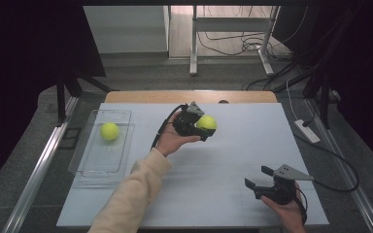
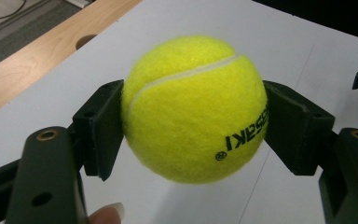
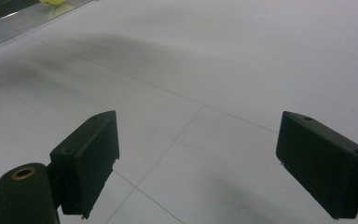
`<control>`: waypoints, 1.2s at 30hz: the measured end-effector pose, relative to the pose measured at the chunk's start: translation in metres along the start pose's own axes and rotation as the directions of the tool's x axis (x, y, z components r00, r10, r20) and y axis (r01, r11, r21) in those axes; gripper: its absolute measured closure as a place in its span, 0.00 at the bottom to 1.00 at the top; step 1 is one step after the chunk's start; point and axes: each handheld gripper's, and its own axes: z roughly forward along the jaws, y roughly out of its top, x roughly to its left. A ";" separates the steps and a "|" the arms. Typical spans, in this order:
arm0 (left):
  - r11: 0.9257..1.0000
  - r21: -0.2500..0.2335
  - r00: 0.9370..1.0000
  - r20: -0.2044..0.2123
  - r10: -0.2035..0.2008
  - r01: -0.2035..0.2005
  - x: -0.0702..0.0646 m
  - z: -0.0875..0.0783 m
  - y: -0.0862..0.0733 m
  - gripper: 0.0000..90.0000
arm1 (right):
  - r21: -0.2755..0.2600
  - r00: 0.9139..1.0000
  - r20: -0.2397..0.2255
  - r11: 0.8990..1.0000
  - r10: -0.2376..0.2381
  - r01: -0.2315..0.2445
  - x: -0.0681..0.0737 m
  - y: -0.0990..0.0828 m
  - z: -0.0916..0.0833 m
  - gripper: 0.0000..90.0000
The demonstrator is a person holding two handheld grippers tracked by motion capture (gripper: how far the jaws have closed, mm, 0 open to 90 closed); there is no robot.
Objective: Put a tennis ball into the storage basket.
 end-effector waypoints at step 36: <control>0.998 -0.065 1.000 -0.022 -0.015 0.014 0.003 -0.032 -0.009 0.30 | 0.000 1.000 0.006 1.000 0.006 -0.006 -0.002 -0.001 -0.001 0.15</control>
